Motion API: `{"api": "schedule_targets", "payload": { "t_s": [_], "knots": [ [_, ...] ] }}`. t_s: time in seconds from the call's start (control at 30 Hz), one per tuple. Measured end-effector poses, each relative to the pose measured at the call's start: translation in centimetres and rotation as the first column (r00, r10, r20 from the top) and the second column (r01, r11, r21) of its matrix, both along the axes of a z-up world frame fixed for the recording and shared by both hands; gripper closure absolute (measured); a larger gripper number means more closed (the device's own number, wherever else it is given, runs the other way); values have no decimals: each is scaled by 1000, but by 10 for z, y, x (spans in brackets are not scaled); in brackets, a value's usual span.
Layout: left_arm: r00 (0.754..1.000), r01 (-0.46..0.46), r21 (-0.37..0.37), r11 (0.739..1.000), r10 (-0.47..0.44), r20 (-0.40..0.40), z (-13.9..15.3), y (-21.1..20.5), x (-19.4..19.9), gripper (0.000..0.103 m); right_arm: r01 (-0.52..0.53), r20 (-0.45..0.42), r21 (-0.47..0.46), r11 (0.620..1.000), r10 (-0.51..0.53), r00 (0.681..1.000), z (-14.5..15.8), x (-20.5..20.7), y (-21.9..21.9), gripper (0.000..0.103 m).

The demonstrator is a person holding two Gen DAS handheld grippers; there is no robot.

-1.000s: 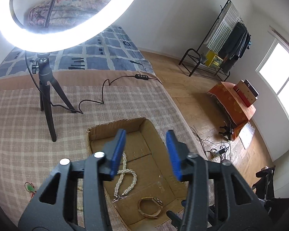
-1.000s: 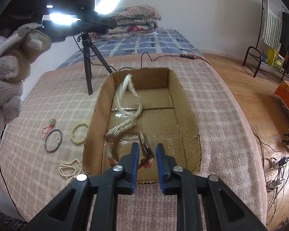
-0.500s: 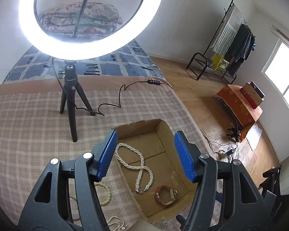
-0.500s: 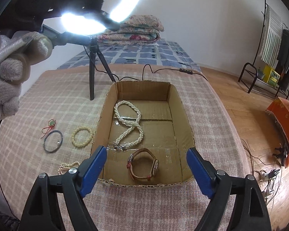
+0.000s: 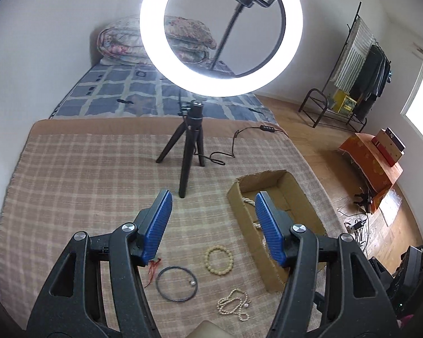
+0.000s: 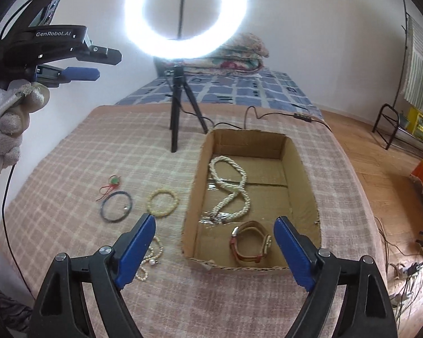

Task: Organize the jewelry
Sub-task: 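Open the right tool to drop the watch while the left tool releases the necklace into the box, then move the right tool to the pearl strand while the left tool approaches the green jade pendant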

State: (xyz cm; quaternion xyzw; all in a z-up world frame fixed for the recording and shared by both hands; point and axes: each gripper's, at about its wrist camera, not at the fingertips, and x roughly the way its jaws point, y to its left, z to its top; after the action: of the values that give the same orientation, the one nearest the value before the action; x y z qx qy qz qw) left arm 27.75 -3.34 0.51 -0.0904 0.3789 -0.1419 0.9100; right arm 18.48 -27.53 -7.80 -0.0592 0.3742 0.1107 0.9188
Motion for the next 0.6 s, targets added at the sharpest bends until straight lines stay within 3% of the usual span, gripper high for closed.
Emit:
{"api": "schedule_targets", "payload": {
  "t_s": [0.23,0.43,0.5,0.6],
  "knots": [
    [996,-70,27,997,71,-51,-28,44,-12,40,-59,16,-88,994,60,998,-5,-15,29,9],
    [985,-101,-6,995,99,-138,-67,72,-11,40,-103,-27,-78,992,101,995,-11,-28,44,8],
    [982,-101,-34,994,94,-161,-77,79,-10,40,-127,-41,-64,990,124,991,-14,-32,48,11],
    [979,-104,-50,993,93,-179,-91,85,-9,40,-170,-73,-40,985,167,983,-25,-39,56,25]
  ]
}}
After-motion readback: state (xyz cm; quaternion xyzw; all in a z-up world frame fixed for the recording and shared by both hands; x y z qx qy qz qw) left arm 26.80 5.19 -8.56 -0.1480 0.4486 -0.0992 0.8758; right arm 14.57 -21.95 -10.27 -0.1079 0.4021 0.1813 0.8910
